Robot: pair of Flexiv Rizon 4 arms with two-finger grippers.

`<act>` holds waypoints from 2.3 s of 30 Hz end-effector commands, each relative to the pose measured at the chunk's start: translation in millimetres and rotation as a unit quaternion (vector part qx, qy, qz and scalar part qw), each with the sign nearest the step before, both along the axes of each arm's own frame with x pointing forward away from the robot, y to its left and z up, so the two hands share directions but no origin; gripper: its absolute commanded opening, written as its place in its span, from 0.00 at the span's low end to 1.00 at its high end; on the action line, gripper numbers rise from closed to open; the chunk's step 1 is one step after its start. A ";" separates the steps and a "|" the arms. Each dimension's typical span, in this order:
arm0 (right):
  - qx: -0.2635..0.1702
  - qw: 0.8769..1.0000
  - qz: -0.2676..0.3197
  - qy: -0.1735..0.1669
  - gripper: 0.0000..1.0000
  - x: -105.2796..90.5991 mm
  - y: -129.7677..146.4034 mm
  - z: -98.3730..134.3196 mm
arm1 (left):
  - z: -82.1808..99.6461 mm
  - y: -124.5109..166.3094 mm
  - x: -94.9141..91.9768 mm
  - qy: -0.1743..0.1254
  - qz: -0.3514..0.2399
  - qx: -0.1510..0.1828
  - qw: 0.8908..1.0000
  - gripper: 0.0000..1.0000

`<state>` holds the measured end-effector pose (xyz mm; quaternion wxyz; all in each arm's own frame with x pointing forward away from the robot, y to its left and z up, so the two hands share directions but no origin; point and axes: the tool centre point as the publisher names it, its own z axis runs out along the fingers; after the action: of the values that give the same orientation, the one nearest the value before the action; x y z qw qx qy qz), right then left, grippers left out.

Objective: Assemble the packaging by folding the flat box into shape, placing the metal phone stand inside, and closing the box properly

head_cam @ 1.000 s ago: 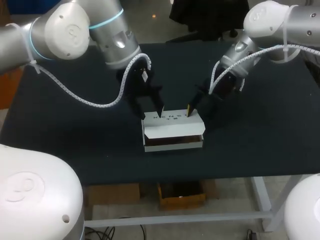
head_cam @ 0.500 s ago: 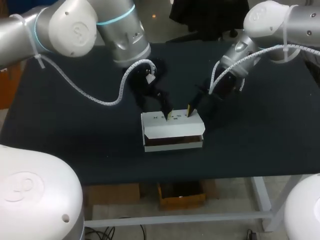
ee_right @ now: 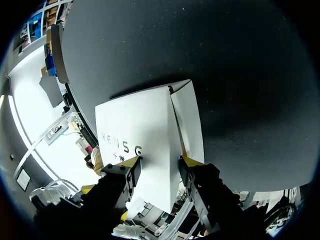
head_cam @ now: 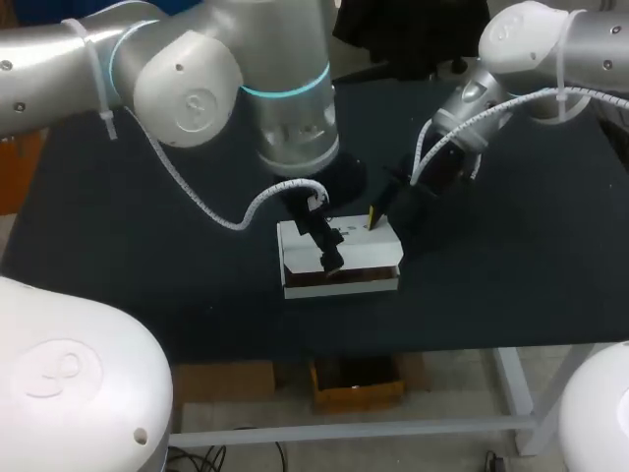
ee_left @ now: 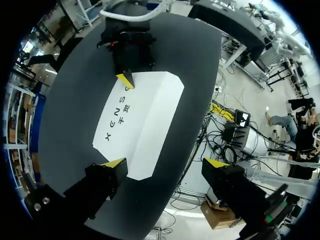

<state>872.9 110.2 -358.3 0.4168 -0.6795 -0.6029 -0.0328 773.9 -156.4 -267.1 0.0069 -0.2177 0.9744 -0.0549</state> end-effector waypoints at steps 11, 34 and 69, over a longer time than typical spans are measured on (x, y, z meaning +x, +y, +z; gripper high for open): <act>0.002 1.000 0.002 0.003 0.47 1.6 0.3 -0.8 | -10.9 -8.2 -9.1 -0.139 -0.108 0.073 0.982 1.00; 0.002 1.000 0.002 0.003 0.47 1.6 0.3 -0.8 | -16.0 -6.1 17.9 -0.072 -0.130 0.059 0.987 1.00; 0.002 1.000 0.002 0.003 0.46 1.6 0.3 -0.8 | -46.0 6.9 48.9 -0.039 -0.128 0.054 0.990 0.82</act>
<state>873.0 110.2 -358.4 0.4169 -0.6794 -0.6030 -0.0327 824.0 -145.7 -312.5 0.0459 -0.0873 0.9950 -0.0166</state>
